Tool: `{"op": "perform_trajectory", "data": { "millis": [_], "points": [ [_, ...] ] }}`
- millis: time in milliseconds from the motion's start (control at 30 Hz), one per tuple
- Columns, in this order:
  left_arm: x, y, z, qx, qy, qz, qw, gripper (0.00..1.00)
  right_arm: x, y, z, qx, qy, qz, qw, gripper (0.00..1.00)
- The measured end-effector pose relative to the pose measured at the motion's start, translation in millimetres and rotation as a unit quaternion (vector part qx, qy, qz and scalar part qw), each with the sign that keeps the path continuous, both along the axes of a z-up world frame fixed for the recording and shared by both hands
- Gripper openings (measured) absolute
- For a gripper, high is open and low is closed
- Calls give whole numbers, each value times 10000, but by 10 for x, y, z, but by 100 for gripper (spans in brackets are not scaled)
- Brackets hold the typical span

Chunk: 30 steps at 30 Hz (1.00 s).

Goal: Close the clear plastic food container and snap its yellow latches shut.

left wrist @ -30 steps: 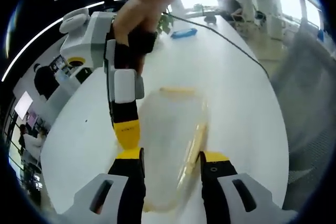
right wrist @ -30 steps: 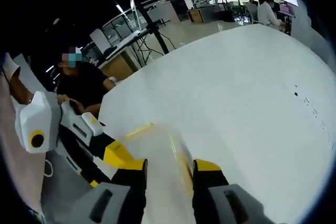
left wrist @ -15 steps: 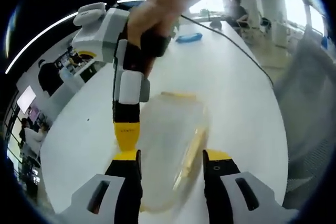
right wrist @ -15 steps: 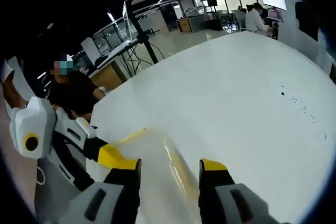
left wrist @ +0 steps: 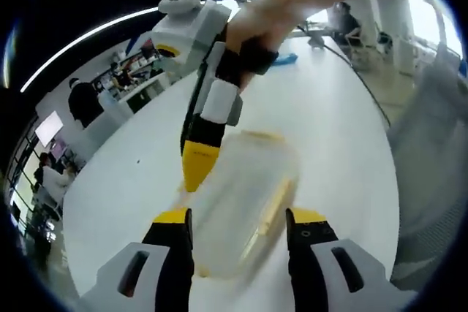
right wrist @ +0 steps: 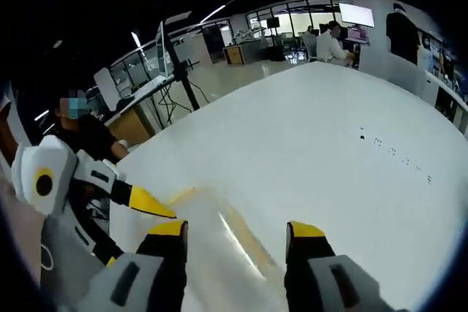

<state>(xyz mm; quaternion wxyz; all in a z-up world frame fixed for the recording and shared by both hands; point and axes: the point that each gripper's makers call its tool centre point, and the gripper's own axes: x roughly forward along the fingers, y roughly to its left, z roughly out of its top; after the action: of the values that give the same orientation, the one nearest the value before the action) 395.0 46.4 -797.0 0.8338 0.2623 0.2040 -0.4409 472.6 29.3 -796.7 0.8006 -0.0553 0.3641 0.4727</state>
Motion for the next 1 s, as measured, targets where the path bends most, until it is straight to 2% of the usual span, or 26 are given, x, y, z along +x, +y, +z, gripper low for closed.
{"op": "perform_trajectory", "data": {
  "millis": [400, 500, 733, 1000],
  "points": [
    [27, 179, 52, -306, 188, 457, 9983, 51, -256, -299, 23, -185, -99, -206, 9996, 54],
    [37, 223, 33, -109, 107, 390, 9991, 52, -317, -384, 9, -293, -170, -279, 9990, 54],
    [68, 313, -24, 13, 182, 420, 9990, 53, -494, -506, 5, -281, -184, -441, 9985, 54],
    [131, 382, -34, -355, 534, 778, 9949, 57, -633, -570, -54, -394, -237, -561, 9974, 55]
  ]
}}
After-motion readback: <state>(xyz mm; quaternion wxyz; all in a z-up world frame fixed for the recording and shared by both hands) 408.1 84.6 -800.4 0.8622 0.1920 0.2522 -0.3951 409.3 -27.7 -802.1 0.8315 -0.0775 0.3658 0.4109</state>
